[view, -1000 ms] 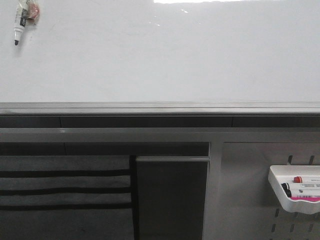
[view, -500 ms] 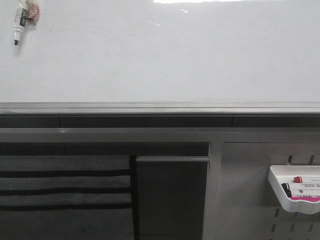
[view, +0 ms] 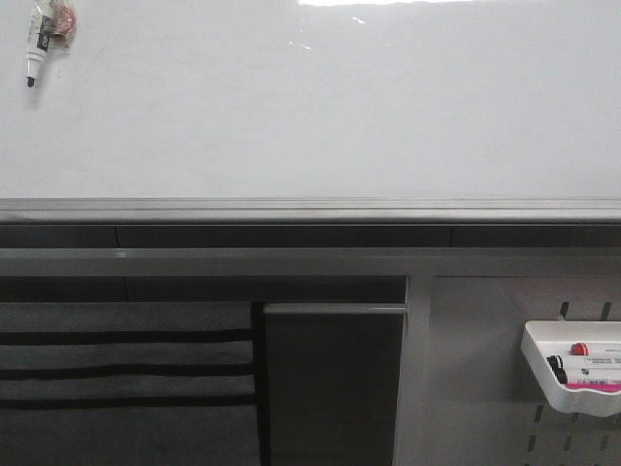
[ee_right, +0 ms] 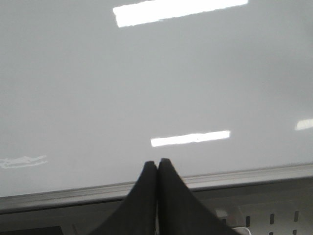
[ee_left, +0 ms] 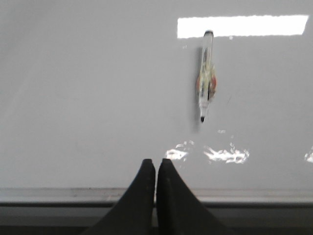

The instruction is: Write number 3 on whiteboard

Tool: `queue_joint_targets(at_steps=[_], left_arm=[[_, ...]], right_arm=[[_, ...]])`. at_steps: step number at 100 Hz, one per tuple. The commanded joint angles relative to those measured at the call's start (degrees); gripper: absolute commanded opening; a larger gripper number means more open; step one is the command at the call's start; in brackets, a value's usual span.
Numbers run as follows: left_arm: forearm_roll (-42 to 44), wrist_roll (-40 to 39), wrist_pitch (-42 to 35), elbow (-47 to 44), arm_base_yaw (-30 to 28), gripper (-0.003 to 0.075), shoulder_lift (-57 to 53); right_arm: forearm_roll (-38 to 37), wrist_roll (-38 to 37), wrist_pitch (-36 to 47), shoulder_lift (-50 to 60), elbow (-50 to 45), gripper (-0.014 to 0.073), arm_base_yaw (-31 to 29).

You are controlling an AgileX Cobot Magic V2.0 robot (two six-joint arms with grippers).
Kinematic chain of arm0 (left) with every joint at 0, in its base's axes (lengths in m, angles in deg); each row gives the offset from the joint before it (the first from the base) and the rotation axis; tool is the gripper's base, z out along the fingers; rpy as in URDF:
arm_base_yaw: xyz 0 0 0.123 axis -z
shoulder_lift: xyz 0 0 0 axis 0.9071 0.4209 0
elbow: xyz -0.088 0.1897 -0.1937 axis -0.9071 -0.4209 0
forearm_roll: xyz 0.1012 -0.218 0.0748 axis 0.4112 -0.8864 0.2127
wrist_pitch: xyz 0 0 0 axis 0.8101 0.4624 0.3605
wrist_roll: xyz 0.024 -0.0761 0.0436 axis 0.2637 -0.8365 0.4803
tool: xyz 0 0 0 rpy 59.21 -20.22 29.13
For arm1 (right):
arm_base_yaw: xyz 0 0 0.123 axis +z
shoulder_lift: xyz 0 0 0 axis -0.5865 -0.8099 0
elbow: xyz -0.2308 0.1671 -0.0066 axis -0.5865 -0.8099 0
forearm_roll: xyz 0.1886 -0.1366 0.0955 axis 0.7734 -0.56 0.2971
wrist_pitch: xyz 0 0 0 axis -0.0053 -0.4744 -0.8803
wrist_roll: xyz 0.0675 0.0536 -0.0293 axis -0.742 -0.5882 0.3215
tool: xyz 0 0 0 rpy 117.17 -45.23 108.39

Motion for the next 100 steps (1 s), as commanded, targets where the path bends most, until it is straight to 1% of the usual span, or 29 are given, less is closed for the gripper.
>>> queue_joint_targets(at_steps=[1,8,23,31,36,44,61,68,72,78,81,87,95,100], left_arm=[[-0.9,0.0,1.8,8.5,0.4,-0.002,2.9],[1.1,0.0,5.7,13.7,0.4,-0.002,6.5],[1.6,0.0,12.9,22.5,0.4,-0.002,15.0],[1.5,0.0,17.0,25.7,0.4,-0.002,18.9],[1.5,0.0,17.8,26.8,0.4,-0.002,21.2],[1.6,0.0,17.2,26.9,0.4,-0.002,23.5],[2.2,0.0,17.2,26.9,0.4,-0.002,27.3],[3.2,0.0,16.6,26.9,0.4,-0.002,28.7],[3.9,0.0,15.9,26.9,0.4,-0.002,29.5],[3.9,0.0,14.6,26.9,0.6,-0.0013,30.8],[3.9,0.1,14.1,26.9,0.9,0.0003,31.4],[3.9,0.5,12.6,26.9,2.3,0.0081,32.8],[3.5,1.2,10.1,26.9,4.3,0.0218,35.5],[3.5,1.2,8.0,26.9,5.8,0.0322,37.4]], right_arm=[[0.0,0.1,-2.9,-4.7,8.1,-0.0069,0.1],[0.0,0.1,-7.1,-9.2,13.3,-0.0069,0.1],[0.0,1.2,-15.7,-19.7,23.6,-0.0069,0.1],[1.1,7.6,-22.0,-25.3,29.1,-0.0069,0.1],[2.1,11.4,-25.4,-28.2,31.8,-0.0069,0.1],[2.7,12.2,-27.0,-31.0,33.5,-0.0069,0.1],[4.2,12.2,-26.6,-35.7,33.3,-0.0069,0.1],[7.8,12.3,-26.1,-37.4,33.3,-0.0069,0.3],[10.0,13.7,-26.0,-38.3,33.3,-0.0069,0.8],[13.2,18.9,-25.9,-40.0,33.3,-0.0069,2.0],[15.6,20.8,-25.8,-40.8,33.4,-0.0061,2.7],[19.5,24.1,-25.2,-42.6,33.6,-0.002,4.3],[24.4,26.6,-23.3,-44.8,33.7,0.0102,6.5],[27.0,27.7,-22.3,-46.0,33.7,0.0183,7.8]])
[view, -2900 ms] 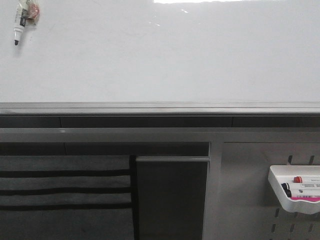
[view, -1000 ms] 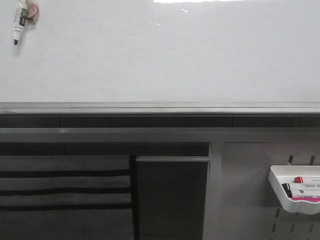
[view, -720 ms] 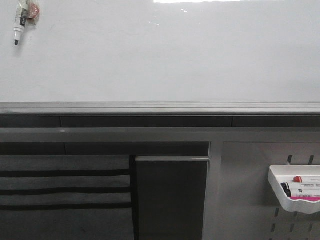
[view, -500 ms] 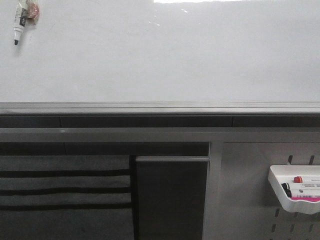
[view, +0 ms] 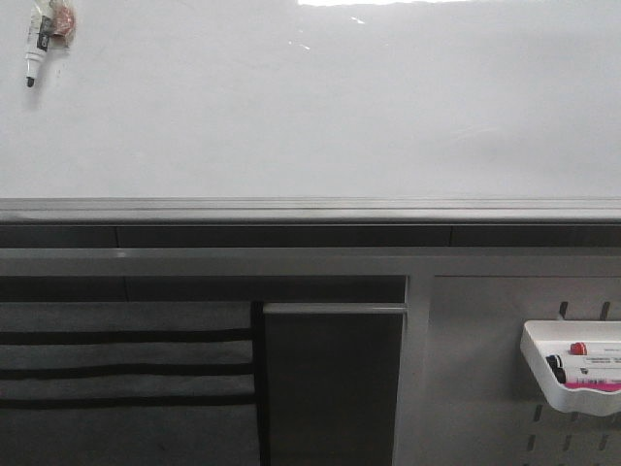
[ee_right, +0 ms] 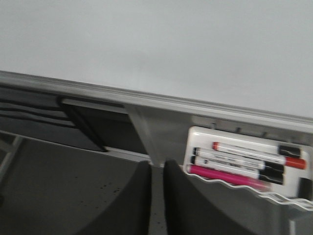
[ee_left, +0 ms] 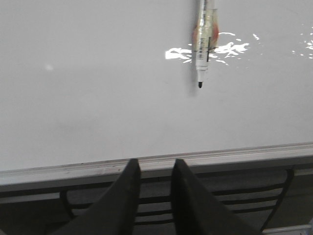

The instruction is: Write number 3 on whiteboard

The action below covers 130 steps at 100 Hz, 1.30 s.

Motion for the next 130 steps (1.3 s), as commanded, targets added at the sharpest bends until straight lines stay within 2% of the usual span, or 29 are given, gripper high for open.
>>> queue_joint_targets(at_steps=[1,7,16,38,73,97,116,121,130], left_arm=[[-0.2,0.4,-8.4,2.1,2.4,0.0333,3.2],[-0.5,0.4,-11.2,2.1,3.6,0.041,6.1],[-0.7,0.4,-12.7,3.7,4.7,0.0429,11.3],[-1.1,0.4,-13.2,10.5,5.4,0.0428,23.6],[-0.2,0.4,-15.0,21.9,5.6,0.0421,40.6],[0.9,0.4,-16.1,27.5,5.6,0.0421,47.3],[1.5,0.4,-19.7,28.2,5.6,0.0419,48.8],[1.5,0.4,-20.4,28.2,5.6,0.04,48.8],[1.5,0.4,-20.7,28.2,5.6,0.0321,48.9]], right_arm=[[6.4,3.6,5.7,-2.3,2.3,0.0194,2.3],[9.1,4.2,6.5,-3.9,2.6,0.0277,3.9],[11.2,6.3,6.5,-6.4,3.9,0.0342,7.1],[11.8,7.0,9.0,-7.9,4.4,0.0343,12.0],[11.8,7.0,8.9,-7.9,4.3,0.0343,12.4],[11.8,7.0,8.9,-7.9,4.3,0.0343,12.4],[11.8,7.0,8.9,-7.9,4.3,0.0343,12.4],[11.8,7.0,8.9,-7.9,4.3,0.0343,12.4],[11.8,7.0,8.9,-7.9,4.3,0.0343,12.4]])
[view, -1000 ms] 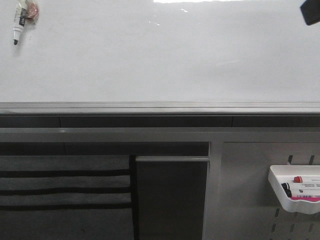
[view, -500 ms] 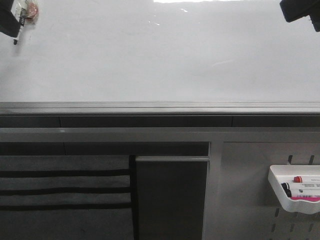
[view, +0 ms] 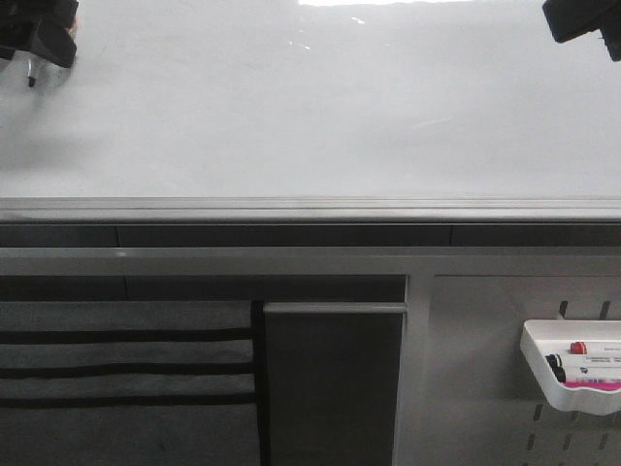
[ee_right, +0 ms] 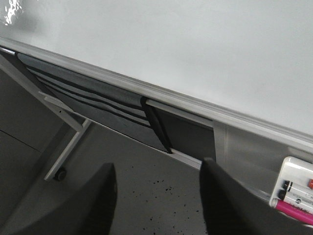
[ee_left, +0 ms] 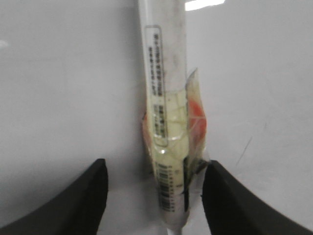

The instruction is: Write number 3 on whiteboard

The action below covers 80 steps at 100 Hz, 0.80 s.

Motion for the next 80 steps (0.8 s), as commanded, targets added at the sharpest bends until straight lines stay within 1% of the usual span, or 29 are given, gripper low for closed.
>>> queue_joint_targets(at_steps=[1,10,22,31,43,55,63,70,80], left_arm=[[0.2,0.0,-5.7,2.0,0.6,0.0307,-1.3],[0.1,0.0,-5.6,2.0,0.6,0.0219,-1.3],[0.1,0.0,-5.6,2.0,0.6,0.0132,-1.3],[0.0,0.0,-4.5,2.0,0.6,0.009,-1.6],[0.1,0.0,-0.3,2.0,1.4,0.0054,-3.7],[0.1,0.5,7.4,2.0,3.9,0.0039,-7.5],[0.1,4.6,13.5,2.0,6.5,0.0039,-10.7],[-0.1,9.3,19.8,2.0,9.6,0.0039,-13.7],[-1.1,14.9,29.0,2.0,13.9,0.0039,-17.4]], right_arm=[[1.2,0.7,3.3,0.3,2.0,0.0343,0.1],[1.2,0.7,3.3,0.3,2.0,0.0343,0.1],[1.2,0.7,3.3,0.3,2.0,0.0343,0.1],[1.2,0.7,3.3,0.3,2.0,0.0343,0.1],[1.2,0.7,3.0,0.8,2.0,0.0343,0.1],[1.6,0.7,2.9,1.7,2.0,0.0343,0.1],[2.1,0.7,2.7,2.3,2.3,0.0343,0.1],[1.9,0.7,-0.2,2.0,3.7,0.0343,0.1],[1.5,1.5,-7.2,0.2,7.5,0.0343,0.1]])
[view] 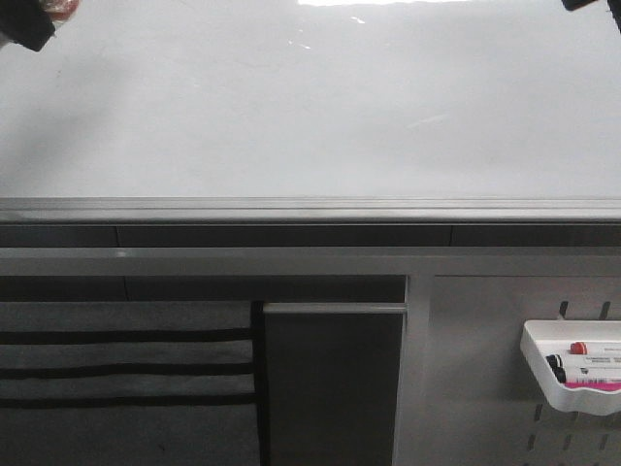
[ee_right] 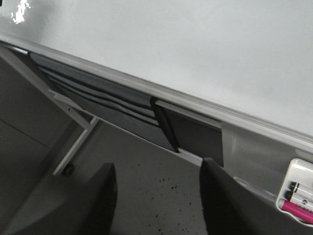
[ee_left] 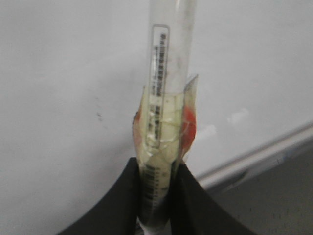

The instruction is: Write number 3 on whiteboard

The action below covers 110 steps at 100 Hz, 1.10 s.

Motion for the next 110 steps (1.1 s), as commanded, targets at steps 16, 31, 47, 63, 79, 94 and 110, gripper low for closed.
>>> queue_joint_targets(at_steps=[16,31,47,63,79,94,110], left_arm=[[-15.5,19.2,20.0,2.1,6.6,0.0039,-6.0],[-33.3,35.9,25.6,2.1,6.6,0.0039,-6.0],[-39.4,45.5,25.9,2.1,6.6,0.0039,-6.0],[-39.5,47.8,25.9,2.1,6.6,0.0039,-6.0],[-39.6,49.7,26.0,2.1,6.6,0.0039,-6.0],[-39.9,50.1,26.0,2.1,6.6,0.0039,-6.0],[-39.9,50.1,26.0,2.1,6.6,0.0039,-6.0]], right_arm=[[1.0,4.1,-15.6,-6.4,12.1,0.0343,0.1],[9.9,15.3,-29.6,-13.0,17.1,0.0343,0.2],[14.2,27.0,-30.3,-17.7,19.7,0.0343,4.5],[12.8,31.8,-29.4,-21.6,24.0,0.0343,10.8],[8.6,33.7,-26.4,-25.2,29.5,0.0343,15.7],[8.1,36.7,-25.9,-28.6,34.8,0.0343,19.7],[3.7,36.7,-25.6,-32.4,39.8,0.0343,24.7]])
